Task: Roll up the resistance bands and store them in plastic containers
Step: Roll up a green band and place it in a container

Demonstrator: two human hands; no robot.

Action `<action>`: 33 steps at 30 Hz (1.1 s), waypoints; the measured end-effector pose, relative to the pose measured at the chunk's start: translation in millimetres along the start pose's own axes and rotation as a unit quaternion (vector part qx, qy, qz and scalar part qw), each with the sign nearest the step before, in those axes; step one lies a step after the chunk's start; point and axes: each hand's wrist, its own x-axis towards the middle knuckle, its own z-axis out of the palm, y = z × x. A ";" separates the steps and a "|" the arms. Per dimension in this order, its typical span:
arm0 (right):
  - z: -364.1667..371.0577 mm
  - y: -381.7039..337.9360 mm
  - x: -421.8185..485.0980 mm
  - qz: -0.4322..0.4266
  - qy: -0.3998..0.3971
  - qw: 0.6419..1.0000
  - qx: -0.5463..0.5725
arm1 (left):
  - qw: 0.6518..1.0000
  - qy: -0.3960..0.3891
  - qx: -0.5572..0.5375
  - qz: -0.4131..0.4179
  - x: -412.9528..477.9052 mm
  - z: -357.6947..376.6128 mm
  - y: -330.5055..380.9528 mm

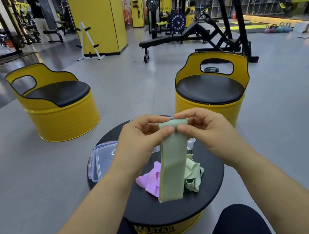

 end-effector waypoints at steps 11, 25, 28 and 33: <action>2.4 -1.4 -0.5 0.020 0.042 0.998 0.030 | 0.999 0.036 -0.014 0.026 -2.2 6.2 -0.8; 3.7 1.5 -3.4 0.012 0.033 0.998 0.054 | 1.000 0.015 -0.025 -0.004 -3.2 3.5 -0.1; 4.3 0.2 -3.1 0.033 0.027 0.997 0.059 | 1.000 0.016 -0.018 0.005 -2.5 3.5 -0.2; 2.8 2.3 -3.1 0.023 0.029 0.998 0.047 | 0.999 0.017 -0.028 -0.001 -2.3 3.6 -3.2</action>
